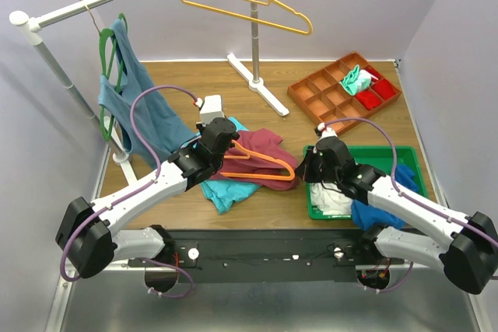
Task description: Place the tank top on the hanger
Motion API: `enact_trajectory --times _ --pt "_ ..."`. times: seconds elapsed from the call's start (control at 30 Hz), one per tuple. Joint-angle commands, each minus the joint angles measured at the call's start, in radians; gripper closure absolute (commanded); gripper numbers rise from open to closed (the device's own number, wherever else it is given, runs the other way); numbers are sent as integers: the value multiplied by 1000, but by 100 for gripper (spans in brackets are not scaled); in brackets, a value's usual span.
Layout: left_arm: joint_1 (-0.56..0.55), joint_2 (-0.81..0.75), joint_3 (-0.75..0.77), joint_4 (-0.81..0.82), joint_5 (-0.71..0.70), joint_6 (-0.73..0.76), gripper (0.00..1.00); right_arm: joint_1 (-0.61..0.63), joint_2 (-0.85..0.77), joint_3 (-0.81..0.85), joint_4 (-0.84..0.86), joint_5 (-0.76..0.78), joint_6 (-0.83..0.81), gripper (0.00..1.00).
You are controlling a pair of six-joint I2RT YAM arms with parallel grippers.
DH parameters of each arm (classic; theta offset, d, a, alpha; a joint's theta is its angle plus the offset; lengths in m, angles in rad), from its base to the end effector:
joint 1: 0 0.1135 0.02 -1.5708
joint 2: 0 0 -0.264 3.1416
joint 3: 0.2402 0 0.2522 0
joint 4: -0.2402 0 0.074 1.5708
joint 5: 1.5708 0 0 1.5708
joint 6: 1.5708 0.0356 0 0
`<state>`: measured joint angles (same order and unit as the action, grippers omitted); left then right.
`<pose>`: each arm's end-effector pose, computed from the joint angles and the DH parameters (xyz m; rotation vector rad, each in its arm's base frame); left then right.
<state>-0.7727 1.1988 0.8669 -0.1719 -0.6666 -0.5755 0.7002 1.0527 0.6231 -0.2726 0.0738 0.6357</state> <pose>0.2047 -0.1689 0.2871 -0.2022 1.9543 -0.1890 0.1703 0.1401 0.2246 -0.0355 2.3473 0.6063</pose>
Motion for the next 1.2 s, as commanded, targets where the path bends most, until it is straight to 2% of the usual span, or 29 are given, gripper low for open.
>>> enact_trajectory --times 0.0,0.27,0.67,1.0,1.17 --pt "-2 2 -19 58 -90 -18 100 4 -2 70 -76 31 4 99" --pt "-2 25 -35 92 -140 -44 100 2 30 176 -194 26 -18 99" --pt "-2 53 -48 129 -160 -83 100 2 12 208 -292 54 -21 99" --pt "-4 59 -51 152 -162 -86 100 4 168 383 -301 -104 9 99" --pt "-2 53 -51 149 -186 -80 100 12 188 425 -297 -112 30 99"
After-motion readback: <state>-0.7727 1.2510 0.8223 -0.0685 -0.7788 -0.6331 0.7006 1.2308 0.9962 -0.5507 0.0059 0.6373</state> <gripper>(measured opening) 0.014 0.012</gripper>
